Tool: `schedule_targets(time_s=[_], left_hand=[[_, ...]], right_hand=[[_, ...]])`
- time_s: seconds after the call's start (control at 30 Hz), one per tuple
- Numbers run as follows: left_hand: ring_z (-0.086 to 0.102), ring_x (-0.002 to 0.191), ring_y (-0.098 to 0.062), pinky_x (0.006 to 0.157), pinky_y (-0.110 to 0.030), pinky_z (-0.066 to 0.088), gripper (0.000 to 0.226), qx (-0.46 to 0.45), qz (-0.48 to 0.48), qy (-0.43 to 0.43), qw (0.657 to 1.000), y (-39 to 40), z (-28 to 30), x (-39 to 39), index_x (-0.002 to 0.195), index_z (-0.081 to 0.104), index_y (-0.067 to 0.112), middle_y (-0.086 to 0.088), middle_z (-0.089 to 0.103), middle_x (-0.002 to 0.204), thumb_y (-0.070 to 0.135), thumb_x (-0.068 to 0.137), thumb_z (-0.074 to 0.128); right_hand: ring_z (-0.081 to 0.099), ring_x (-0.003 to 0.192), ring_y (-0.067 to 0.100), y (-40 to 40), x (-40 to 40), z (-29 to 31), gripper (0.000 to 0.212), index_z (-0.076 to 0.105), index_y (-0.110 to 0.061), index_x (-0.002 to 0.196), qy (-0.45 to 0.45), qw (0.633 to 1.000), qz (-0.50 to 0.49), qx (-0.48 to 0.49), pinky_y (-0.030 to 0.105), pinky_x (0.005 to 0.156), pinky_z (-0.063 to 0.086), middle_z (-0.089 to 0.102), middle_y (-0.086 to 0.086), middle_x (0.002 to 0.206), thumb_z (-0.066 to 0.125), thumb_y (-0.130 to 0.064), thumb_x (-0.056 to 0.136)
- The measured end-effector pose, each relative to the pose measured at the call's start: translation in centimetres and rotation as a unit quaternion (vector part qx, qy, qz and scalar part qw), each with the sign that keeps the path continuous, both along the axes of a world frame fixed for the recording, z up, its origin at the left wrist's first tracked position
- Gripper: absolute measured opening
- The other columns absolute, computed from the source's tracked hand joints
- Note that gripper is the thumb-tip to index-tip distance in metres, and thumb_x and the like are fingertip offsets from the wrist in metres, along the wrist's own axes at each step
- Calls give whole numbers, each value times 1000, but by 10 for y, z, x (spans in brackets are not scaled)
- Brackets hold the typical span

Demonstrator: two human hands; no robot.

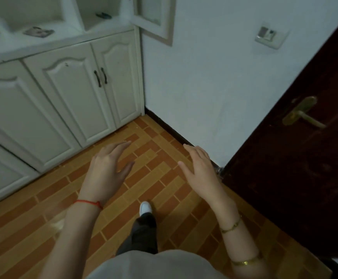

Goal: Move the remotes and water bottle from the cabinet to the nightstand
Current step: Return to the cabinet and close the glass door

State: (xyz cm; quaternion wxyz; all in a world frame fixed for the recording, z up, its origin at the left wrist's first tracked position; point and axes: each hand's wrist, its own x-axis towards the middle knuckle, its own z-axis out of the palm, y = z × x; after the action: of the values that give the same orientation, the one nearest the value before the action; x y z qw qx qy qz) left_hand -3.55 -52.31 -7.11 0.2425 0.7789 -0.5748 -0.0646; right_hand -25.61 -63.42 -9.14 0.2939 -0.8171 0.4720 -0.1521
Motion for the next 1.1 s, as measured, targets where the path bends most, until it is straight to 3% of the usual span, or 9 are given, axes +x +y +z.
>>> schedule_targets(time_s=[0.13,0.27,0.43,0.77,1.03,1.1], left_hand=[[59,118,-26,101,-41,49,50,-10,13,3,1000,-58,2,45,135,56,15,-6,63,128,27,88,68],[59,119,-25,102,-42,48,48,-25,13,0,1000,-124,16,96,135,56,15,-5,62,129,26,89,67],[57,122,-26,105,-43,46,48,-38,16,-12,999,-203,29,150,135,56,15,-6,62,130,24,89,68],[54,126,-26,105,-27,34,49,-24,14,-8,1000,-331,26,224,137,55,14,-7,60,134,25,90,66],[57,123,-27,104,-26,36,49,-47,27,-5,999,-450,24,276,136,56,12,-9,61,133,23,90,68],[58,121,-27,105,-32,42,49,-58,24,-2,998,-485,31,287,136,56,12,-9,61,133,22,90,67]], right_hand=[[15,148,12,-63,47,2,57,27,-22,152,-8,1000,18,-3,30,116,19,30,-4,158,43,-40,100],[16,148,13,-131,101,19,56,28,-20,152,-25,999,24,-17,34,120,22,31,-2,157,42,-40,101],[17,147,12,-206,157,34,54,29,-22,152,-37,998,19,-40,22,113,14,32,-2,156,41,-39,102],[13,149,13,-332,229,27,54,27,-24,152,-48,998,11,-25,23,113,13,29,-3,158,41,-39,102],[15,149,12,-452,289,19,53,28,-24,151,-57,997,32,-30,22,114,12,30,-4,157,42,-37,102],[15,149,12,-486,303,27,53,28,-23,151,-60,997,38,-39,20,114,10,30,-4,157,41,-37,102]])
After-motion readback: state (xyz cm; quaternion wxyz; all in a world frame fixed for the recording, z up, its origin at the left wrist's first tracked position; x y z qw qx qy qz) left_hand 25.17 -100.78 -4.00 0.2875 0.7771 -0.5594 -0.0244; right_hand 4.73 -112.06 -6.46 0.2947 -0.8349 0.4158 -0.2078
